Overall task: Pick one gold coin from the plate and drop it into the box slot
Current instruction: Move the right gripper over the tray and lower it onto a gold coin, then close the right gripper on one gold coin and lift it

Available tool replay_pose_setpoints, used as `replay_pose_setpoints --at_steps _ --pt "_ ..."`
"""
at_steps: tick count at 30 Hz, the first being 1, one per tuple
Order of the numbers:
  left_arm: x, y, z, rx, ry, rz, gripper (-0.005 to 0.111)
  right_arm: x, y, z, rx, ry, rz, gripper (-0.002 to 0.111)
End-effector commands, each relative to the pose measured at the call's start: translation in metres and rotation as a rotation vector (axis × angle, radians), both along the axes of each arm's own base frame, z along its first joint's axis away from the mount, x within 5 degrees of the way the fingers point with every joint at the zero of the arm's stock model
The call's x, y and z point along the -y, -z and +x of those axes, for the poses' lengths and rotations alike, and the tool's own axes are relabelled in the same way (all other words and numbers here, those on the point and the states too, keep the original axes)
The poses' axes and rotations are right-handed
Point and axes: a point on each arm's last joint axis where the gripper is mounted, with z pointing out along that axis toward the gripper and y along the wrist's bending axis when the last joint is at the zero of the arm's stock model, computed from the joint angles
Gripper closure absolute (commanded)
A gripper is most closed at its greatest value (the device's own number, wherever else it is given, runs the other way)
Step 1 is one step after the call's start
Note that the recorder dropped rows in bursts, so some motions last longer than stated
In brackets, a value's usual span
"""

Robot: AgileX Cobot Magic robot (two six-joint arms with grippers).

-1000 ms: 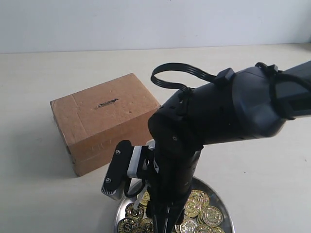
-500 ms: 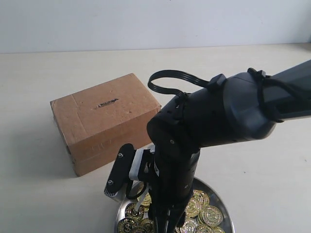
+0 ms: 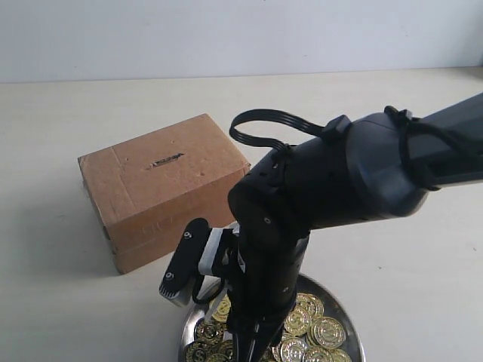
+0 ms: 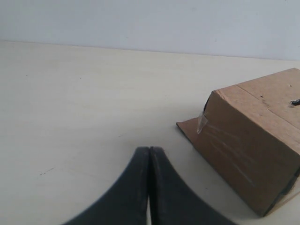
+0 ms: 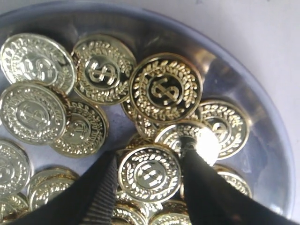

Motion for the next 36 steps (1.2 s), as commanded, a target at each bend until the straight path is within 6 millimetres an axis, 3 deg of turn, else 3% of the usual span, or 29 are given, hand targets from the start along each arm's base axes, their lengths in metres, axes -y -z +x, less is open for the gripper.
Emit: replay_pose_setpoints --at_steps 1,6,11,20,27,33,36 --pt "0.000 -0.001 0.000 0.015 -0.002 -0.003 0.107 0.000 -0.001 0.002 0.010 0.016 0.006 0.068" --pt "0.000 -0.001 0.000 0.015 -0.002 -0.003 0.107 0.001 -0.001 0.002 0.011 0.011 0.001 0.084" --pt "0.000 -0.001 0.000 0.015 -0.002 -0.003 0.107 0.001 -0.001 0.003 0.016 0.005 -0.001 0.084" --pt "0.000 -0.001 0.000 0.015 -0.002 -0.003 0.107 0.005 -0.036 -0.003 0.056 -0.028 0.037 0.084" --pt "0.000 -0.001 0.000 0.015 -0.002 -0.003 0.107 0.000 -0.073 -0.035 0.076 -0.314 0.047 0.084" --pt "0.000 -0.001 0.000 0.015 -0.002 -0.003 0.107 -0.006 -0.106 -0.070 0.051 -0.380 0.153 0.084" --pt "0.000 -0.001 0.000 0.015 -0.002 -0.003 0.107 -0.001 -0.117 -0.077 0.027 -0.364 0.181 0.084"
